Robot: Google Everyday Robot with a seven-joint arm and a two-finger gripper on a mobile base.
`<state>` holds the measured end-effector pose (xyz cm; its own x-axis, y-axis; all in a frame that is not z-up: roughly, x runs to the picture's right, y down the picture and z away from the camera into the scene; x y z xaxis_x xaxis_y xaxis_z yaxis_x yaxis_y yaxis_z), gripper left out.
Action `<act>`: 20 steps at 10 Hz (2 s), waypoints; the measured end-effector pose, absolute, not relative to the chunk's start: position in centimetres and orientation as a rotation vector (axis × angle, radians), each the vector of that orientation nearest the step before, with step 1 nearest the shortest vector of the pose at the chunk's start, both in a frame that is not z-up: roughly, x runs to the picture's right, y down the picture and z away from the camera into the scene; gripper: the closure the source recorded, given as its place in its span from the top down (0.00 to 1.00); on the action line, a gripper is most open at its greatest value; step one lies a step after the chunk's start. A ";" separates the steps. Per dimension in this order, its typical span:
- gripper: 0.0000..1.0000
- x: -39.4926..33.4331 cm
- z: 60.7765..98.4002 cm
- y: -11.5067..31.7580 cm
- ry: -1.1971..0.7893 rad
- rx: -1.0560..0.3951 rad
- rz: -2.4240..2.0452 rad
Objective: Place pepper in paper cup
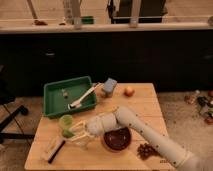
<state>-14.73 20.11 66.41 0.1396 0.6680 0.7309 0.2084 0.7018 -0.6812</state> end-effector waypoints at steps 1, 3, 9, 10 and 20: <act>0.00 -14.2 67.2 20.5 -1.419 -0.781 0.408; 0.00 -13.6 68.0 20.6 -1.413 -0.777 0.431; 0.32 -13.4 69.2 20.3 -1.399 -0.778 0.433; 0.40 -13.3 69.3 20.3 -1.397 -0.779 0.435; 0.80 -13.2 68.4 19.9 -1.391 -0.760 0.437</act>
<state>-13.22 19.92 68.40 0.1560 0.6847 0.7120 0.1550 0.6949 -0.7022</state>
